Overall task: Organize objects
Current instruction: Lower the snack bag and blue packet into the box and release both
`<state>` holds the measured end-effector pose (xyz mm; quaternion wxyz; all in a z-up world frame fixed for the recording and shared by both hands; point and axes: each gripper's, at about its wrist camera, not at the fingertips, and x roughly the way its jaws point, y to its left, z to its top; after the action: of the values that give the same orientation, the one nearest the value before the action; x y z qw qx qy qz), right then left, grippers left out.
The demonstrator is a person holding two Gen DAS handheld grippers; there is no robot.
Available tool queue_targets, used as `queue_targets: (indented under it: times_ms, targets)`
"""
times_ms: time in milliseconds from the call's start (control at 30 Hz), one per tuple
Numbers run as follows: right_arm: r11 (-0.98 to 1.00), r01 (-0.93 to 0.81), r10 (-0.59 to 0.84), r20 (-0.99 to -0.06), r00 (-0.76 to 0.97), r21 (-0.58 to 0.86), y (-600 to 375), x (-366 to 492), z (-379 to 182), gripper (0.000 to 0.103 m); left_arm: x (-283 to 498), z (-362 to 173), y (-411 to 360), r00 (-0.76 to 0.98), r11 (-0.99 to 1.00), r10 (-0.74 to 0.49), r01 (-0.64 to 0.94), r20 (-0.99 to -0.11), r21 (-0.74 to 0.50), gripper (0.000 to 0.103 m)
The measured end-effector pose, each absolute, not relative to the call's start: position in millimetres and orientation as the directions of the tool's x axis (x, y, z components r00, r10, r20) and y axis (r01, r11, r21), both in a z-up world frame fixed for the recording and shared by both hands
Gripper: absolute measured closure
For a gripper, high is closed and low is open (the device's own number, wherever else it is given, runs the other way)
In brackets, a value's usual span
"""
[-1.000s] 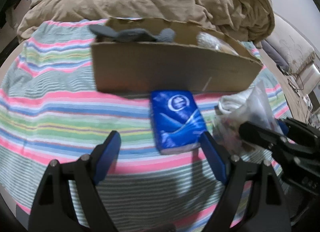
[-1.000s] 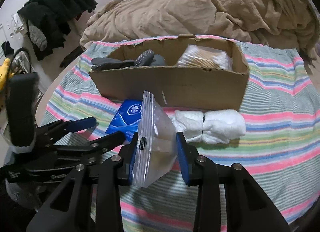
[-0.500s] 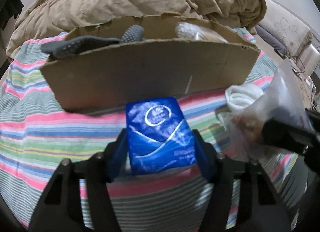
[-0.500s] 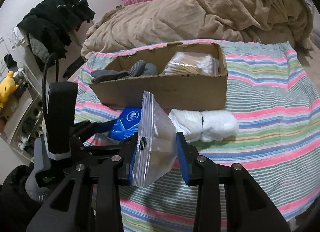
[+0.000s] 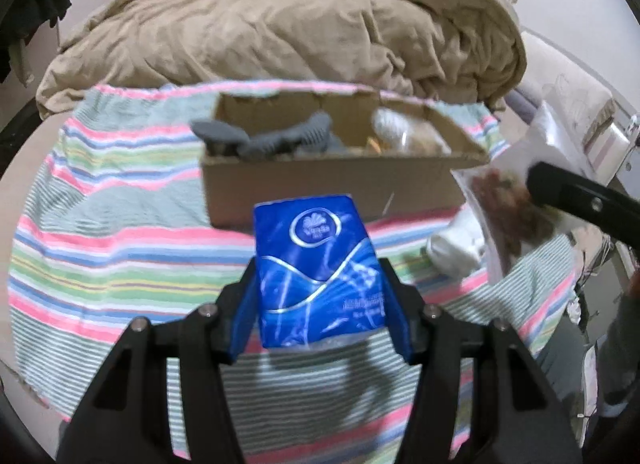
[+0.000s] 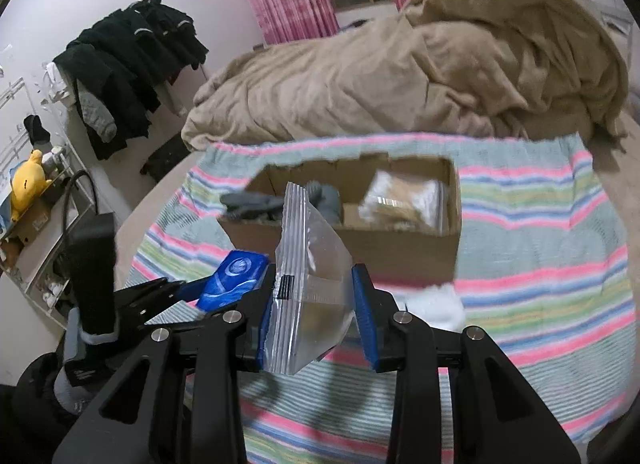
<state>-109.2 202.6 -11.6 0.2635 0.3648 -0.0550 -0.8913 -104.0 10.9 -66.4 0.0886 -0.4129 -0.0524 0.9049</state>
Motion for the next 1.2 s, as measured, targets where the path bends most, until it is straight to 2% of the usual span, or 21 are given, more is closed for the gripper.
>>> queue_targets:
  times_ms: [300, 700, 967, 1200]
  targets:
    - [-0.853, 0.448, -0.514, -0.579, -0.633, 0.267, 193.0, -118.8, 22.8, 0.066, -94.0, -9.6, -8.8, -0.724, -0.976, 0.213, -0.122, -0.656, -0.182, 0.047]
    - [-0.858, 0.458, -0.503, -0.555, -0.662, 0.231, 179.5, -153.7, 41.5, 0.066, -123.9, 22.5, -18.7, -0.771, -0.979, 0.202, -0.132, -0.604, -0.158, 0.047]
    - [-0.875, 0.438, -0.468, -0.589, -0.659, 0.206, 167.0, -188.5, 23.8, 0.066, -155.4, 13.7, -21.7, -0.761, -0.979, 0.2, -0.133, -0.618, -0.153, 0.047]
    - [-0.887, 0.419, -0.438, -0.64, -0.632, 0.193, 151.4, -219.5, -6.7, 0.066, -192.0, -17.3, -17.9, -0.73, -0.979, 0.204, -0.137, -0.653, -0.153, 0.046]
